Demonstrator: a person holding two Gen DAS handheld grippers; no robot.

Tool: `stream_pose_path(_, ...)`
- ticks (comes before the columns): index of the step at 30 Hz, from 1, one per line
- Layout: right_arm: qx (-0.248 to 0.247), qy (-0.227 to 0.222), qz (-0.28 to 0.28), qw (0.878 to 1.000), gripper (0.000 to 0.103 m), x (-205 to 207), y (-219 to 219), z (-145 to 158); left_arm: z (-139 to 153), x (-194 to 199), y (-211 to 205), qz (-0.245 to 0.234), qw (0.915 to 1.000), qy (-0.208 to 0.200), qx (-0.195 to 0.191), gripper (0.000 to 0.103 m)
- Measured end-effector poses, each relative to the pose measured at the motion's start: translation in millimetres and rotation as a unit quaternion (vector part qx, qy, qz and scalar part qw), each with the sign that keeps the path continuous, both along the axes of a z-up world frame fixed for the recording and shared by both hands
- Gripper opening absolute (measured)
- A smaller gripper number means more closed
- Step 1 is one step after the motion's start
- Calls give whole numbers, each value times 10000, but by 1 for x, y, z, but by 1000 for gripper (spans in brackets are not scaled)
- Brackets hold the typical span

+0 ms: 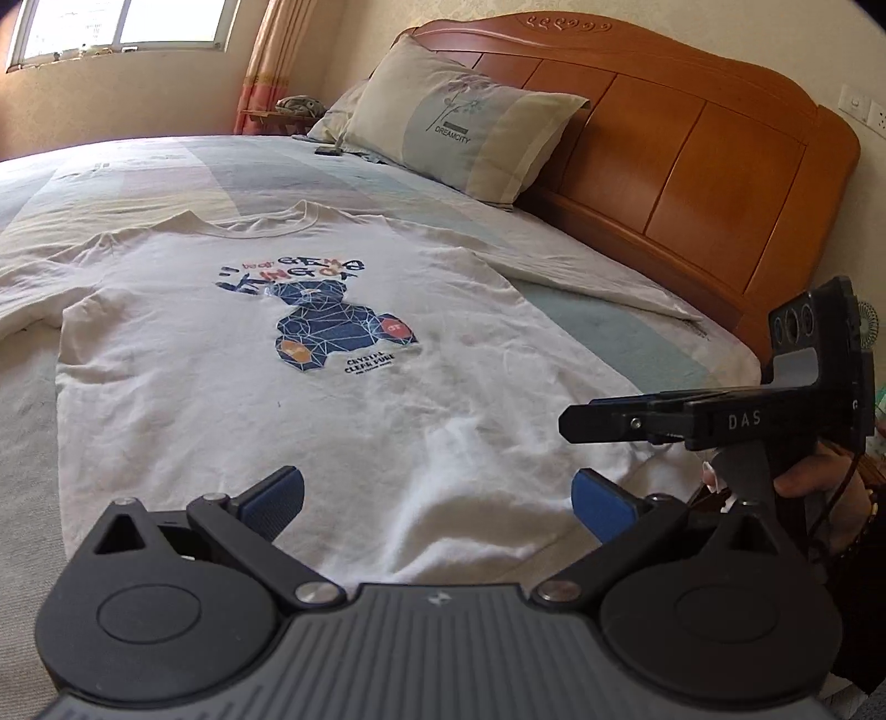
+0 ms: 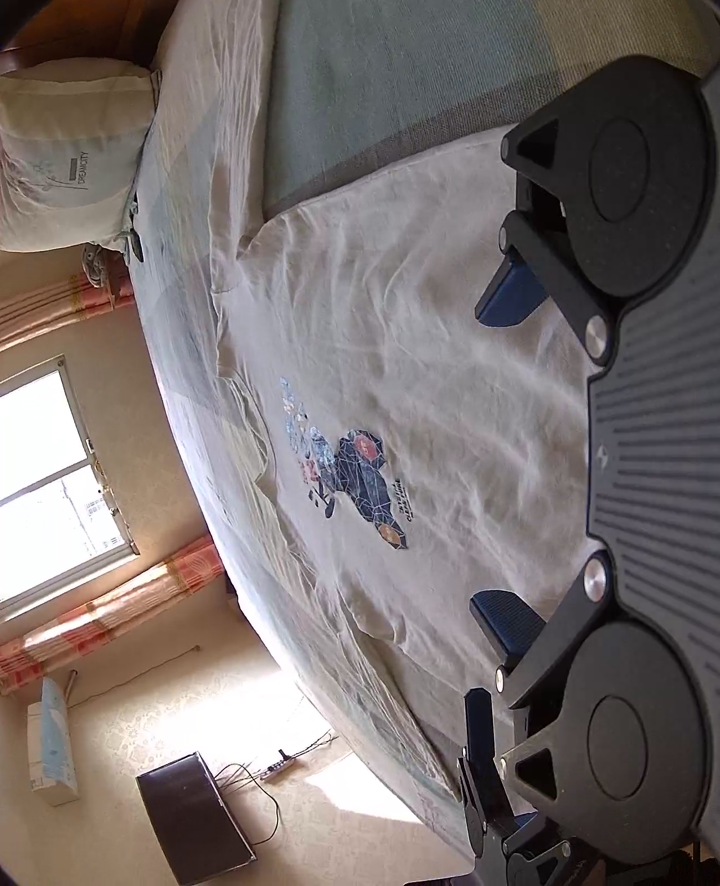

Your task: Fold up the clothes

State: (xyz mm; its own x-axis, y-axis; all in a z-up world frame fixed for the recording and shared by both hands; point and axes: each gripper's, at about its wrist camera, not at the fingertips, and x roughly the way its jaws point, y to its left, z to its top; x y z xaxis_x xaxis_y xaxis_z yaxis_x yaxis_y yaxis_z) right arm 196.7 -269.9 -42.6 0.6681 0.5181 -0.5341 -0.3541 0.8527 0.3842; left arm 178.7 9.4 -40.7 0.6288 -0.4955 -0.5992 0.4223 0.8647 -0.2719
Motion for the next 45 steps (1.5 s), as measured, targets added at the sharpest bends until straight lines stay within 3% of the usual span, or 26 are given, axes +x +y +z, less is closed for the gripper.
stream_pose_path(3, -401, -89, -209, 9989, 103, 1, -2, -11, -11, -9, 20, 381, 9992, 39, 142, 102)
stream_pose_path(7, -463, -64, -321, 9984, 103, 2, -8, -3, -2, -21, 47, 564, 9982, 182, 92, 102)
stream_pose_path(14, -580, -20, -346, 9977, 103, 11, -4, 8, -2, -2, 46, 695, 9972, 78, 250, 102)
stream_pose_path(19, -1280, 75, -228, 9915, 103, 18, 24, -8, -9, 9, 48, 756, 9966, 99, 301, 102)
stream_pose_path(22, -1535, -149, -258, 9877, 103, 5, 15, -15, -2, 4, 53, 822, 9949, 205, 545, 102)
stream_pose_path(27, -1728, -370, -384, 9835, 103, -4, 17, -21, 2, 12, 52, 758, 9952, 270, 557, 102)
stream_pose_path(30, -1814, -399, -516, 9813, 103, -5, 22, -21, 5, 17, 51, 711, 9955, 303, 545, 102)
stream_pose_path(37, -1724, -261, -220, 9844, 103, -3, 11, -14, 13, 34, 48, 612, 9960, 368, 544, 102)
stream_pose_path(40, -1555, 0, -231, 9876, 103, 15, 8, 2, 29, 59, 45, 630, 9952, 367, 659, 102)
stream_pose_path(45, -1468, -257, -371, 9881, 103, 72, 7, 40, 40, 114, 35, 734, 9914, 687, 844, 102)
